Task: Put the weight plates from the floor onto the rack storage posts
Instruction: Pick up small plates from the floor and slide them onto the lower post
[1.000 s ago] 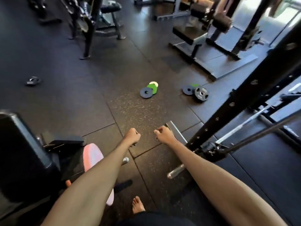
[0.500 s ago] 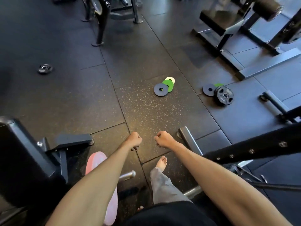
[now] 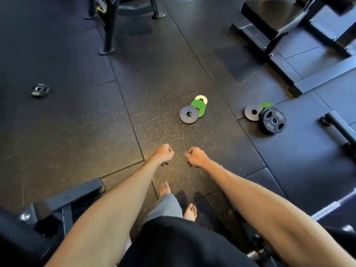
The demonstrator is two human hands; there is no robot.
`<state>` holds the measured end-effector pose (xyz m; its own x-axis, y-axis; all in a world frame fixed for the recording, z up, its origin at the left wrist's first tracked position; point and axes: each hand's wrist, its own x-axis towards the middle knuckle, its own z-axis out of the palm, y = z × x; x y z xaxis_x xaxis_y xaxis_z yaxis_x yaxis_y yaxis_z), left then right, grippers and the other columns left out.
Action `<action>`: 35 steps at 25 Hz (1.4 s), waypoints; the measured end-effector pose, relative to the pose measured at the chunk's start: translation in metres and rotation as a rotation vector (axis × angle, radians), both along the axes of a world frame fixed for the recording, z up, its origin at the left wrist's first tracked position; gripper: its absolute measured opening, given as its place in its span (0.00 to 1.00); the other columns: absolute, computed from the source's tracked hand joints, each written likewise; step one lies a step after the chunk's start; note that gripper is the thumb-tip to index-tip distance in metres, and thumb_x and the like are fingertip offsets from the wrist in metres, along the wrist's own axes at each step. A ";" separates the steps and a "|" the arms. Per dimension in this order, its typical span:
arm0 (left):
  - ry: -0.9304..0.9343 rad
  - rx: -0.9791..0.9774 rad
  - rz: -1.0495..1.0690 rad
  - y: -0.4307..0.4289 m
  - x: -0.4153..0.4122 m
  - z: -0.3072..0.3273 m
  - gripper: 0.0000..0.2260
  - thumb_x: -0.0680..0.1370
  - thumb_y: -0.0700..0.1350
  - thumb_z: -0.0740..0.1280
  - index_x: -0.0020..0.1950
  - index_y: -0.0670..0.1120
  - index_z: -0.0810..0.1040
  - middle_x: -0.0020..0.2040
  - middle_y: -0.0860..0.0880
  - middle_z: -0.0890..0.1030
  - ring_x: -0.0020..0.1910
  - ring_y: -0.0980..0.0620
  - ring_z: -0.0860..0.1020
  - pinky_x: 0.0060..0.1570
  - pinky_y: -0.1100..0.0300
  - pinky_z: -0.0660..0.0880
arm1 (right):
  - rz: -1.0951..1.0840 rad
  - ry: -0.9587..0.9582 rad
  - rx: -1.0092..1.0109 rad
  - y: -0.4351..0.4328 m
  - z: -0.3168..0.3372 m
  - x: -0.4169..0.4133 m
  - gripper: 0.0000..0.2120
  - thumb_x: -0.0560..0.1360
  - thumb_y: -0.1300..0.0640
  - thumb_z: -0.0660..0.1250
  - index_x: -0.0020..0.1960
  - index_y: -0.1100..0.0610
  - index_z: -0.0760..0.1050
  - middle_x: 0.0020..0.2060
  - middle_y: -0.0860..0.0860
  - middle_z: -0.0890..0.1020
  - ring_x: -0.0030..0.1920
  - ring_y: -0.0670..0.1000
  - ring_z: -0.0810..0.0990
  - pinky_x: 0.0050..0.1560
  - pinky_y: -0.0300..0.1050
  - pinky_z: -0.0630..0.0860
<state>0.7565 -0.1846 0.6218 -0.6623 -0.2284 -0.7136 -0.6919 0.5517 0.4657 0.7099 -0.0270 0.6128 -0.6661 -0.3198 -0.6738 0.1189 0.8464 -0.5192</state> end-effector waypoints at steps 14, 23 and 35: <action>-0.132 0.049 -0.206 -0.086 -0.324 -0.056 0.04 0.81 0.43 0.57 0.51 0.46 0.70 0.37 0.46 0.78 0.33 0.48 0.78 0.31 0.59 0.74 | -0.279 -0.123 0.051 -0.087 -0.047 -0.273 0.12 0.80 0.58 0.59 0.41 0.60 0.76 0.45 0.64 0.85 0.46 0.59 0.84 0.52 0.53 0.79; -0.242 0.002 -0.279 -0.098 -0.497 -0.133 0.04 0.81 0.43 0.57 0.52 0.46 0.71 0.42 0.42 0.82 0.36 0.45 0.79 0.34 0.58 0.74 | -0.453 -0.268 0.078 -0.101 -0.167 -0.432 0.15 0.72 0.48 0.57 0.32 0.54 0.73 0.48 0.67 0.83 0.56 0.69 0.80 0.60 0.65 0.75; -0.395 -0.072 -0.312 -0.116 -0.629 -0.404 0.12 0.64 0.58 0.57 0.42 0.55 0.72 0.44 0.43 0.84 0.47 0.37 0.83 0.52 0.37 0.78 | -0.713 -0.385 0.181 -0.114 -0.497 -0.493 0.32 0.63 0.24 0.60 0.51 0.49 0.74 0.47 0.57 0.84 0.52 0.58 0.79 0.65 0.62 0.71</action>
<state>0.1274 -0.3008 0.2176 -0.3894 -0.1203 -0.9132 -0.6044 0.7815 0.1547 0.2170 -0.1410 0.1155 -0.3804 0.2270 -0.8965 0.7999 0.5673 -0.1958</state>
